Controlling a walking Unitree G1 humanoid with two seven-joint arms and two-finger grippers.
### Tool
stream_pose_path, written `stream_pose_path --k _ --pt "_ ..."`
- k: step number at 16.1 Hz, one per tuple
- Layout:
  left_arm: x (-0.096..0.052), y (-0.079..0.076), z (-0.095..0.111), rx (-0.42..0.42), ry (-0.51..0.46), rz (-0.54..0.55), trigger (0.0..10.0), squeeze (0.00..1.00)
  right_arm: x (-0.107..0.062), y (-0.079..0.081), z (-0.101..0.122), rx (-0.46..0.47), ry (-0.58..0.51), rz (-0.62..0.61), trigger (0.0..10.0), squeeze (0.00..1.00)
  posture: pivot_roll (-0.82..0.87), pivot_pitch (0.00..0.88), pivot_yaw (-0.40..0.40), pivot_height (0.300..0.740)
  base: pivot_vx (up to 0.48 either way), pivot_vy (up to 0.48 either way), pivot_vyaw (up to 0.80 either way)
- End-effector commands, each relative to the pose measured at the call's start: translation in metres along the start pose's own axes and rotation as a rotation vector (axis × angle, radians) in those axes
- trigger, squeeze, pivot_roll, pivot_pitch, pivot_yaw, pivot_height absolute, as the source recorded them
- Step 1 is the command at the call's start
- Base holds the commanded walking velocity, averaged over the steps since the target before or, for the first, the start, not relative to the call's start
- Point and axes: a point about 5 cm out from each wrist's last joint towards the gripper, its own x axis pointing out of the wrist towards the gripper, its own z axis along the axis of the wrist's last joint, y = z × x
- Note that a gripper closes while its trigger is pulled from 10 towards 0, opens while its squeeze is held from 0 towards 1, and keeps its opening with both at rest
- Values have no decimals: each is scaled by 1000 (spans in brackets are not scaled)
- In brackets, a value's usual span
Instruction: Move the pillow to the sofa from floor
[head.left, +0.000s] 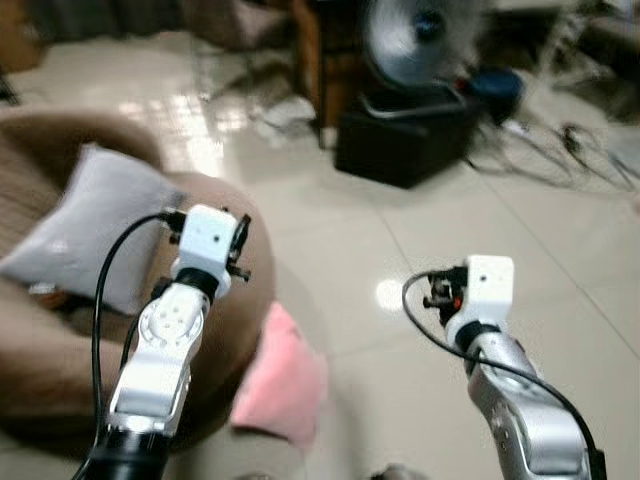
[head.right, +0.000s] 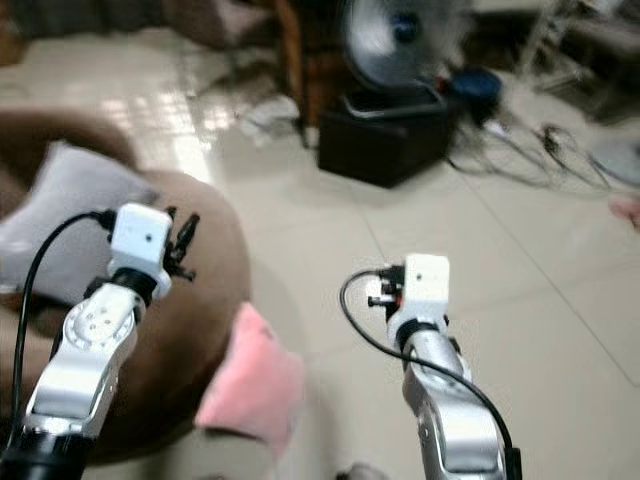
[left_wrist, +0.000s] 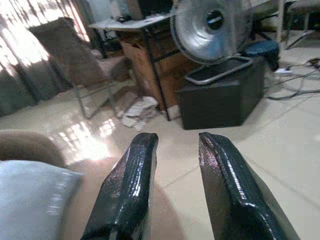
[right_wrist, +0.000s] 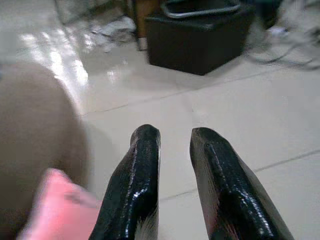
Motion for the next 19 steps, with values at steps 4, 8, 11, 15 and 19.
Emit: stream_pose_path --k 4,8,11,15,19 --pt "-8 3 -14 -40 26 22 10000 0 -2 1 -2 -201 -62 -5 10000 0 -34 56 43 740 0 0 0" --pt "-13 6 -17 -39 32 16 10000 0 -7 10 -9 -235 -53 116 10000 0 -34 67 42 740 126 0 0" --pt "-13 4 -19 -27 34 4 10000 0 -9 12 -13 -260 -51 141 10000 0 -37 71 43 740 294 0 800" --pt "-12 4 -19 -25 33 2 10000 0 -9 12 -15 -238 -54 154 10000 0 -38 66 41 740 311 0 400" --pt "-11 5 -20 -26 30 4 10000 0 -9 13 -18 -243 -45 181 10000 0 -37 53 40 740 312 0 0"
